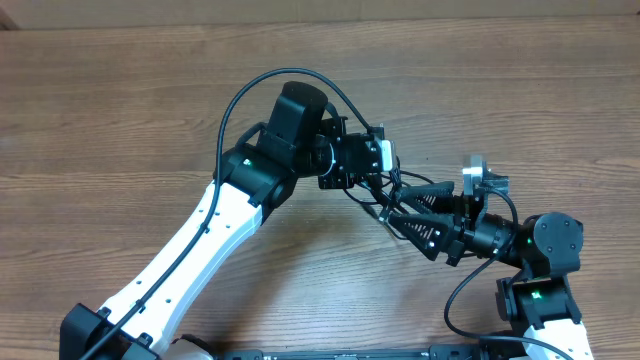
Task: Untangle cables
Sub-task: 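Move the right gripper to the hanging cable loops below the left gripper, then close the right gripper on a cable strand under the left gripper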
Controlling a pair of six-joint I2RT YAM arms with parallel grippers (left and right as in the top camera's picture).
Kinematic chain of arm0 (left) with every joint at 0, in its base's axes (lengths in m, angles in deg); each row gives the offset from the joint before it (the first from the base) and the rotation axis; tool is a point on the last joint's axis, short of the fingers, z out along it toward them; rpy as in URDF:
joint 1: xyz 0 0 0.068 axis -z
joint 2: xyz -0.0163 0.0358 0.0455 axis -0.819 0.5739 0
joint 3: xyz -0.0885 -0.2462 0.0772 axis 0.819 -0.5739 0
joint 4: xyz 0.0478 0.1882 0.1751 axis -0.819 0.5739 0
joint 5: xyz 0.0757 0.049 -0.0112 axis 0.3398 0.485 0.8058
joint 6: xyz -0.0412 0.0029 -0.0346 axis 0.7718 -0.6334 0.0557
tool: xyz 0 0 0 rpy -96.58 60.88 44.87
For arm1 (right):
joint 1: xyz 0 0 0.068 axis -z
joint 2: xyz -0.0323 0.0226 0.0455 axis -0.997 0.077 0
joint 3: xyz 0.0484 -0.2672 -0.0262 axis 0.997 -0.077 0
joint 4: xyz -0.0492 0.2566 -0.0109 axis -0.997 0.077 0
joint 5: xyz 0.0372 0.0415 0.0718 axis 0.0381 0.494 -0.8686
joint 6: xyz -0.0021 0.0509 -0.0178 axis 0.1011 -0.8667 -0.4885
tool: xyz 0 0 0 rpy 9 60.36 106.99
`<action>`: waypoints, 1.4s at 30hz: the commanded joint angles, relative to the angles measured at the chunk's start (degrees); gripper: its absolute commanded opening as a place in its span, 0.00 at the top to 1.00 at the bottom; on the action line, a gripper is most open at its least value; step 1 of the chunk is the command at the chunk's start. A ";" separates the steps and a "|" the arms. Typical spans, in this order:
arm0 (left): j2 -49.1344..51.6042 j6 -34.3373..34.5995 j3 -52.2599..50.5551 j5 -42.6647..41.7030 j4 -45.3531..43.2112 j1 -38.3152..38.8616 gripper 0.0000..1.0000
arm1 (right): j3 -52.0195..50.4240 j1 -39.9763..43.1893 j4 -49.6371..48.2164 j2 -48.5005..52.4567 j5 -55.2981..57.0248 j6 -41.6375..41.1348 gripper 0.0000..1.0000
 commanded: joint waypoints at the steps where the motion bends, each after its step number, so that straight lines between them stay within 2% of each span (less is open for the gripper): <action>1: 0.07 -1.75 1.05 -2.12 0.35 0.28 0.96 | 1.22 -0.28 0.33 0.07 0.96 0.42 0.37; 6: 0.07 -2.21 1.05 -12.68 0.42 0.28 0.96 | 1.22 -0.26 1.90 0.07 2.54 0.46 0.36; 9: 0.07 -2.62 1.05 -15.39 0.48 0.28 0.96 | 1.22 -0.22 5.11 0.07 4.81 2.56 0.36; 16: 0.07 -2.75 1.05 -15.43 2.84 0.28 0.96 | 1.22 -0.20 7.15 0.07 6.99 3.48 0.32; 23: 0.07 -2.80 1.05 -15.04 5.49 0.26 0.96 | 1.22 -0.15 7.19 0.07 8.39 3.48 0.32; 36: 0.07 -2.82 1.05 -14.97 6.03 0.28 0.96 | 1.22 -0.15 7.87 0.07 16.26 8.11 0.31; 42: 0.07 -3.58 1.05 -15.17 5.29 0.28 0.96 | 1.22 -0.15 11.72 0.07 20.85 9.49 0.31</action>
